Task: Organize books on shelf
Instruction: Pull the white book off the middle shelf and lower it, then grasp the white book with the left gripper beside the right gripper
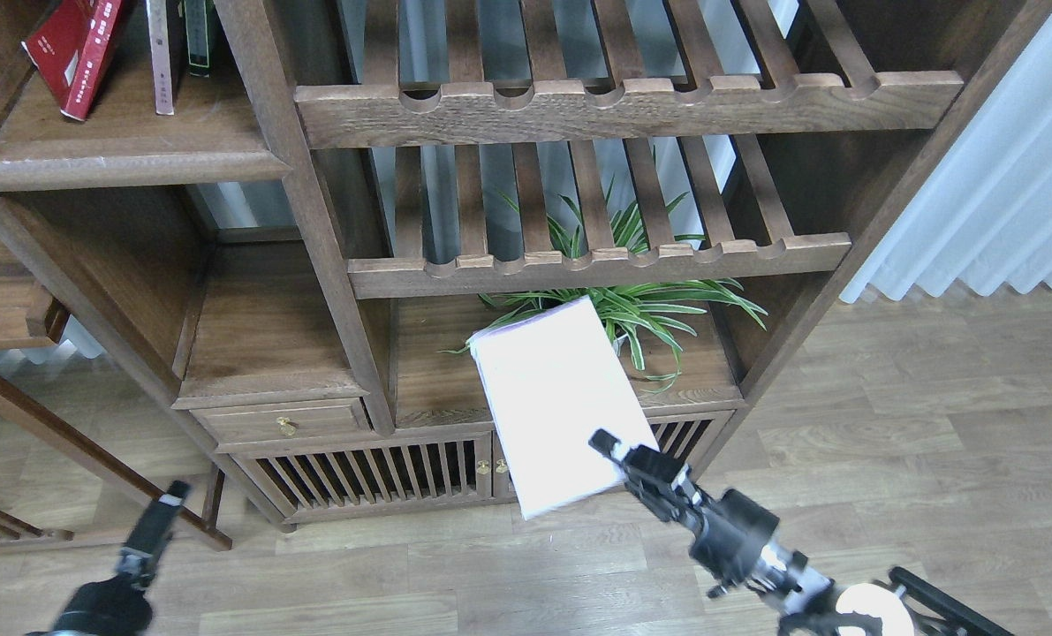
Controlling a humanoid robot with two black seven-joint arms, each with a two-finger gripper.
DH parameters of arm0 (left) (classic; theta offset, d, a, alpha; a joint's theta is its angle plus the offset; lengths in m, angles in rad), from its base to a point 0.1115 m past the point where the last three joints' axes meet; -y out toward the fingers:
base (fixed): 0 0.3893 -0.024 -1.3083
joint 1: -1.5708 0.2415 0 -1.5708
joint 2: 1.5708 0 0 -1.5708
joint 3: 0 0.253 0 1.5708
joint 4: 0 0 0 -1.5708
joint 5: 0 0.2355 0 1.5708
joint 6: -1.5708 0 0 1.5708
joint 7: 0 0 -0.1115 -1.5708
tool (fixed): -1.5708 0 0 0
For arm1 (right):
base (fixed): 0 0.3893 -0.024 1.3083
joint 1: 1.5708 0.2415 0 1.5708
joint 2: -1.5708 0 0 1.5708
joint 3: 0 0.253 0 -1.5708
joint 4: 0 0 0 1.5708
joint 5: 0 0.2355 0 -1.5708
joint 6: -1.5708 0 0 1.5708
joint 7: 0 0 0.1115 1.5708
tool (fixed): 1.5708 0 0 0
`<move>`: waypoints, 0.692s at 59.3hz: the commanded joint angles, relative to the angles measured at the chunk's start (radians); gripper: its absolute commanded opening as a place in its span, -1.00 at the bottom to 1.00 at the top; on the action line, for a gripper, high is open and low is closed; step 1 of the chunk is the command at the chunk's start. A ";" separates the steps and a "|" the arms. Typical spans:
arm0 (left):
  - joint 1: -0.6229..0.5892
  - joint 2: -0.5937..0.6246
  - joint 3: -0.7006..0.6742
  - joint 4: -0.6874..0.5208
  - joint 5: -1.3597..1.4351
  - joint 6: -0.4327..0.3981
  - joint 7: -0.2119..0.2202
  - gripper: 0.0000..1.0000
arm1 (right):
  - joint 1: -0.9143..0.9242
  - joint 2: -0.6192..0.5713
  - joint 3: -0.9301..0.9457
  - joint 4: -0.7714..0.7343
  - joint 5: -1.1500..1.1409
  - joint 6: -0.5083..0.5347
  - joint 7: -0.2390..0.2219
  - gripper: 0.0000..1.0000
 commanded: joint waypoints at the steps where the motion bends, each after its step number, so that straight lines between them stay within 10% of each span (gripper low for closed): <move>1: -0.052 0.000 0.131 -0.006 -0.061 0.000 -0.004 0.99 | -0.009 0.062 0.004 -0.051 -0.010 -0.001 -0.068 -0.88; 41: -0.081 -0.069 0.341 -0.044 -0.099 0.000 -0.010 0.95 | -0.035 0.303 -0.013 -0.114 -0.065 -0.001 -0.122 -0.87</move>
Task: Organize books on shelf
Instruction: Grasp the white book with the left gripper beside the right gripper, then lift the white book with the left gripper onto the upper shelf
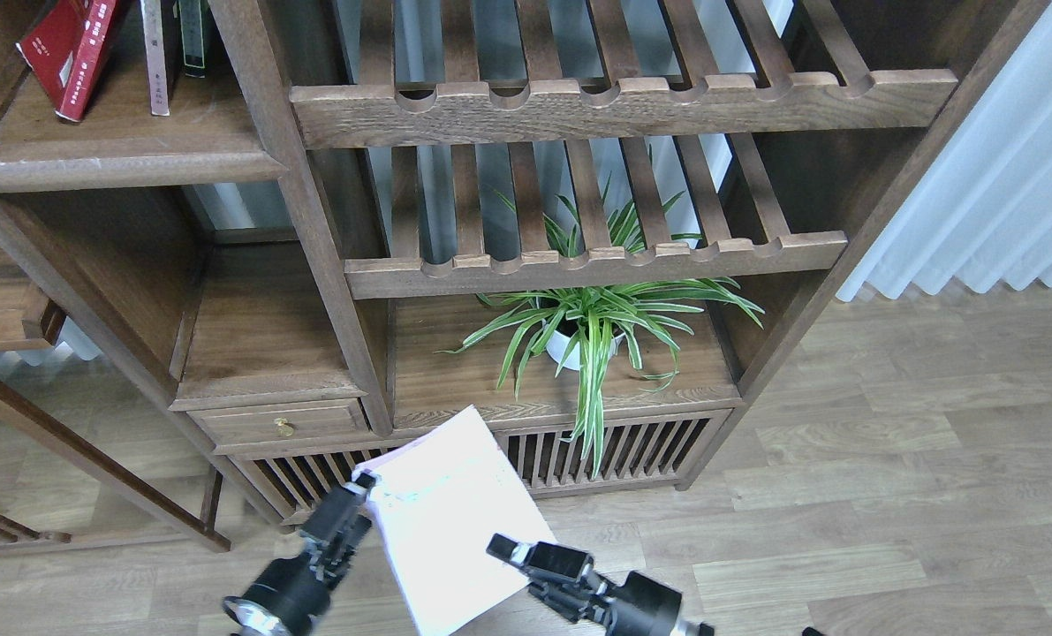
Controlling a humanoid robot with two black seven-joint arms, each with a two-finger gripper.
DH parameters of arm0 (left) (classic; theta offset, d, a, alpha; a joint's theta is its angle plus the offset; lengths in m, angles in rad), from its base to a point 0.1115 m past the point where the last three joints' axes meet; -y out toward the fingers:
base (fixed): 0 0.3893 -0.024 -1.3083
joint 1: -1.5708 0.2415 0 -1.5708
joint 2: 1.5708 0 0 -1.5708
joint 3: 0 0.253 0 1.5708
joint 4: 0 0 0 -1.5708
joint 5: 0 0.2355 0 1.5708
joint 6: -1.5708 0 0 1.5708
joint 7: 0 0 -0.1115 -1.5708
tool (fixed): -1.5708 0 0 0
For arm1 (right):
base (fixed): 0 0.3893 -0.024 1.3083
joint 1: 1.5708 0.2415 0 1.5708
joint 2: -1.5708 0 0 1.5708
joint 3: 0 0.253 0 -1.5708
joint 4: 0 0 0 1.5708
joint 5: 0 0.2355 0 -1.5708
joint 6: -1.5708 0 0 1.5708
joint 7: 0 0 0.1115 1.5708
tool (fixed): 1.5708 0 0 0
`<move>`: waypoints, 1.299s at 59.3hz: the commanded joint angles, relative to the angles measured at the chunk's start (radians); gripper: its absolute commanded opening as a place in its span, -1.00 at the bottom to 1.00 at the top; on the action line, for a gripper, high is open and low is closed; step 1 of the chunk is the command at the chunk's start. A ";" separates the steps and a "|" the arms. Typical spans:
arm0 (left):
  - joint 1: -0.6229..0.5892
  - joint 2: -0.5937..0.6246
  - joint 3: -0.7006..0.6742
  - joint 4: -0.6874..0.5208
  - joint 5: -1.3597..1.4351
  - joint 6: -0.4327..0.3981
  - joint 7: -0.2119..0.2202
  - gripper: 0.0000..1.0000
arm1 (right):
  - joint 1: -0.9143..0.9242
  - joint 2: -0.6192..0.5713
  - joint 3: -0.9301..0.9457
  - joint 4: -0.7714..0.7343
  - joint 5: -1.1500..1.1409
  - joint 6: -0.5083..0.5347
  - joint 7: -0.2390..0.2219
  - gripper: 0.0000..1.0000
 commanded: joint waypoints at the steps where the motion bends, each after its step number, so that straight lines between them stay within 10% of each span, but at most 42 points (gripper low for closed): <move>1: 0.001 -0.003 0.012 0.000 0.000 0.000 0.000 0.93 | -0.001 0.020 0.000 -0.003 -0.006 0.000 0.000 -0.87; 9: 0.001 -0.003 0.021 -0.002 0.000 0.000 0.002 0.59 | -0.001 0.037 0.000 -0.017 -0.014 0.000 0.000 -0.87; 19: 0.010 -0.006 0.029 0.001 -0.012 0.000 -0.001 -0.85 | -0.001 0.039 0.010 -0.025 -0.014 0.000 0.002 -0.86; 45: 0.022 0.024 -0.002 -0.002 -0.020 0.000 0.006 -1.00 | 0.001 0.040 0.046 -0.056 -0.014 0.000 0.011 -0.82; 48: 0.022 0.041 -0.020 -0.003 -0.018 0.000 0.014 -1.00 | 0.001 0.042 0.049 -0.056 -0.014 0.000 0.014 -0.57; 52: 0.016 0.073 -0.056 -0.019 -0.015 0.000 0.019 -1.00 | 0.014 0.048 0.035 -0.057 -0.035 0.000 0.018 0.49; 56: 0.011 0.129 -0.097 -0.048 -0.015 0.000 0.022 -1.00 | 0.022 0.054 0.047 -0.059 -0.102 0.000 0.022 0.96; 77: -0.036 0.463 -0.312 -0.299 -0.032 0.000 0.023 -1.00 | 0.022 0.057 0.079 -0.071 -0.130 0.000 0.022 0.97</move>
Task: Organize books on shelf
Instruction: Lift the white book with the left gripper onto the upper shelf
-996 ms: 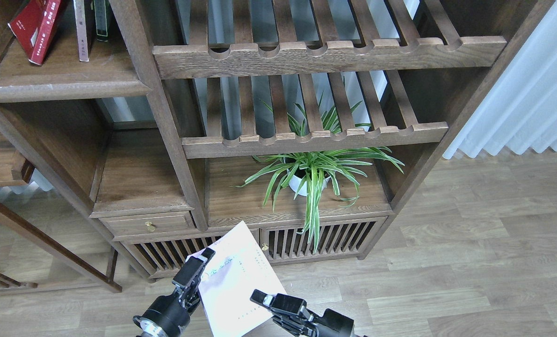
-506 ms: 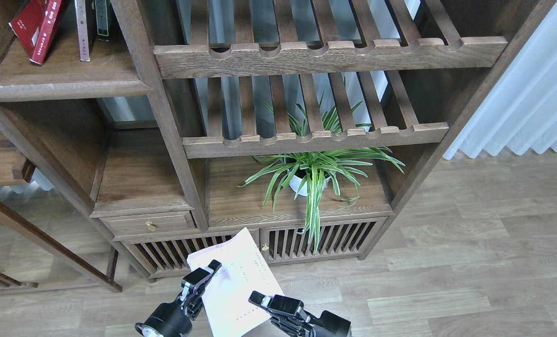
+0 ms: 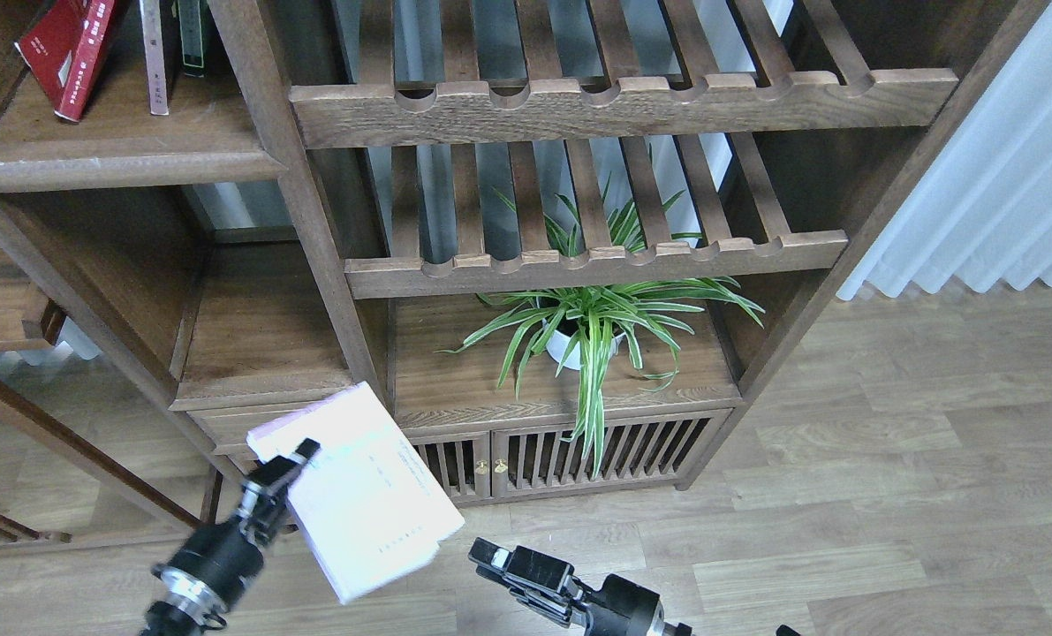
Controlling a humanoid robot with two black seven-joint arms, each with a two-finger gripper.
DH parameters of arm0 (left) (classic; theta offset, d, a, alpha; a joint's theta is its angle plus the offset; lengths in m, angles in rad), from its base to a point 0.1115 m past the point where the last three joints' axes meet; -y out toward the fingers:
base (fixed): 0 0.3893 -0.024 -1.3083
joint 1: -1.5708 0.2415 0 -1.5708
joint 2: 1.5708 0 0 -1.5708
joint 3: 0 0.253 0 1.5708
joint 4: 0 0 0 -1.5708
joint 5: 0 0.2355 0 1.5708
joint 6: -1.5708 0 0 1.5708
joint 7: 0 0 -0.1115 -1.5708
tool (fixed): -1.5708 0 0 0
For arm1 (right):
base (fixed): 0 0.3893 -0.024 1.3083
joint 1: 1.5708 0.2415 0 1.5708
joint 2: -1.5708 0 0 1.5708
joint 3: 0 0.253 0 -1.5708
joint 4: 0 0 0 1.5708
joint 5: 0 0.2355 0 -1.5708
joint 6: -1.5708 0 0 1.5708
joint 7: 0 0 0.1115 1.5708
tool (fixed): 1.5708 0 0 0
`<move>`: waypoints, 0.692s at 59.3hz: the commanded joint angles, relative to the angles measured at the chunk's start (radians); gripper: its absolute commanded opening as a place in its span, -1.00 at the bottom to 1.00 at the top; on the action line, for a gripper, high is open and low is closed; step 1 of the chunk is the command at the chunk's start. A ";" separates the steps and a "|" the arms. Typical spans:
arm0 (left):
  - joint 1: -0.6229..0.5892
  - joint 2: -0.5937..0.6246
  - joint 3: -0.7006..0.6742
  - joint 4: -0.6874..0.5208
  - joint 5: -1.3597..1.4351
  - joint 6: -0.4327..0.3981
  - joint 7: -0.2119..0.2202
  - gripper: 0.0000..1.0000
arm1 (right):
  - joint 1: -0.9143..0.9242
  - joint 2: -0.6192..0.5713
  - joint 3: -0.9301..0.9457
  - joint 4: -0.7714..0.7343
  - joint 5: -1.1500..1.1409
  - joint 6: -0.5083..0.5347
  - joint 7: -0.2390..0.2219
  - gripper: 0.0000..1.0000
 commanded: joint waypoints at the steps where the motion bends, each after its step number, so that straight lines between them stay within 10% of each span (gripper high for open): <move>1: -0.055 0.109 -0.073 -0.026 0.003 0.000 0.010 -1.00 | 0.000 0.010 0.015 -0.016 -0.001 -0.001 -0.001 0.97; 41: -0.446 0.571 -0.256 -0.014 0.008 0.000 0.037 -0.97 | -0.008 0.036 0.040 -0.065 -0.030 -0.001 -0.001 0.97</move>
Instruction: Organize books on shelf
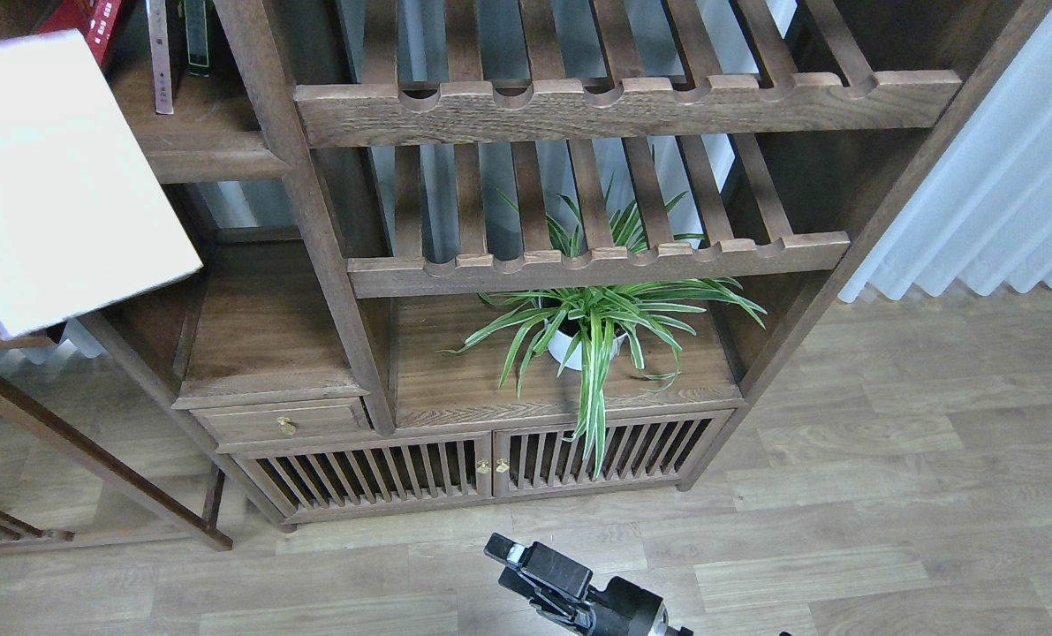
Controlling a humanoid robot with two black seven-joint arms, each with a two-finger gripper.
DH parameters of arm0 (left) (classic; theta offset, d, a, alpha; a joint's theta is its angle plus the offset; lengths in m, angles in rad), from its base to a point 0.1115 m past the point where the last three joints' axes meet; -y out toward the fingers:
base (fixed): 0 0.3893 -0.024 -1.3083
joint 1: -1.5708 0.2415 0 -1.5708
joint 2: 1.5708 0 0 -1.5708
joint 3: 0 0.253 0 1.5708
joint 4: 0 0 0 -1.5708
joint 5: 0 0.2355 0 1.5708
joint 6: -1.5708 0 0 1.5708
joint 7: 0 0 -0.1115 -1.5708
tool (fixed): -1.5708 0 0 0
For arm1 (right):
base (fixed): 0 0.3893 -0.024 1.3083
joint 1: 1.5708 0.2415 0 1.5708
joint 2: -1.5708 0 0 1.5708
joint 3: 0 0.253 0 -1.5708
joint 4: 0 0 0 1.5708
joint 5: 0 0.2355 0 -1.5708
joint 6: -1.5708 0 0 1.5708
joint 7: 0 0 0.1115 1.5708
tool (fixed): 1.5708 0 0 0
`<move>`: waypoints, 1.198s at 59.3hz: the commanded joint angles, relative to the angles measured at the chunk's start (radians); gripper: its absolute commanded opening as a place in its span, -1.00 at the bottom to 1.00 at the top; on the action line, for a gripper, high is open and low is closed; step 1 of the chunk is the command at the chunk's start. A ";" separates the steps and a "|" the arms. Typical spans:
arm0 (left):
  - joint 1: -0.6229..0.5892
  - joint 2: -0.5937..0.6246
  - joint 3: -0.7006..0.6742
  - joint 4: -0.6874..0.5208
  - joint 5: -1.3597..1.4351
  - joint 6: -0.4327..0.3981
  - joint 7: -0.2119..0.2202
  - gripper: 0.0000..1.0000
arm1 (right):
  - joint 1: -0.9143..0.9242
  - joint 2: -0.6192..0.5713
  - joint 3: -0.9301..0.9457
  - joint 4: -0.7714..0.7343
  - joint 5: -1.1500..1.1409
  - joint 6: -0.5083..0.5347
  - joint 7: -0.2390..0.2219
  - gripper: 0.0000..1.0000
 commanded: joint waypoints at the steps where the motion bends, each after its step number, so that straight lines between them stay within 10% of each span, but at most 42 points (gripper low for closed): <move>1: -0.135 0.058 0.057 0.053 0.012 0.001 0.008 -0.97 | 0.000 0.000 0.005 -0.002 -0.014 0.000 0.000 0.97; 38: -0.833 0.170 0.585 0.288 0.203 0.001 0.074 -0.94 | 0.009 0.000 0.047 0.003 -0.019 0.000 0.000 0.97; 71: -0.951 -0.079 0.602 0.447 0.369 0.001 0.074 -0.93 | 0.015 0.000 0.114 0.012 -0.008 0.000 0.037 0.97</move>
